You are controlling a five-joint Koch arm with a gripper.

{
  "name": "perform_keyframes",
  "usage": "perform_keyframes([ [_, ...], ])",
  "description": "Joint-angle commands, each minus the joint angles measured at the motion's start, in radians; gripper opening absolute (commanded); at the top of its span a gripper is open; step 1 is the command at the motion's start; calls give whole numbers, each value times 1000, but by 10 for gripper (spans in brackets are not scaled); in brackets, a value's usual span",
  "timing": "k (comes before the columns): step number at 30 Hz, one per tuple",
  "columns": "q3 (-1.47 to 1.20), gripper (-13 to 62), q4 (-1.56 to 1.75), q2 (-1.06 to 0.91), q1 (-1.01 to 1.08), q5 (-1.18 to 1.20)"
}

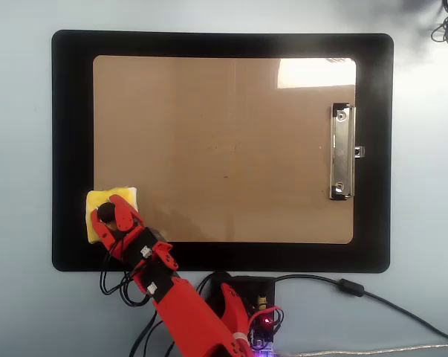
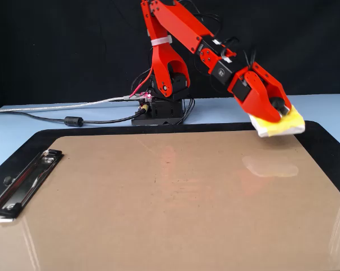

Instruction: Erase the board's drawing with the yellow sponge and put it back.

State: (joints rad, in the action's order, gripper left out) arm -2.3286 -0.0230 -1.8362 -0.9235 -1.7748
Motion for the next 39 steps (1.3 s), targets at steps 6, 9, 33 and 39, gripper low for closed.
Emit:
perform_keyframes([
  [6,69,-78,150,127,-15,-25],
  [9,63,59,173,135,-20,-26],
  [33,469,339,-1390,-428,313,98],
  [39,394,338,-1471,-499,810,563],
])
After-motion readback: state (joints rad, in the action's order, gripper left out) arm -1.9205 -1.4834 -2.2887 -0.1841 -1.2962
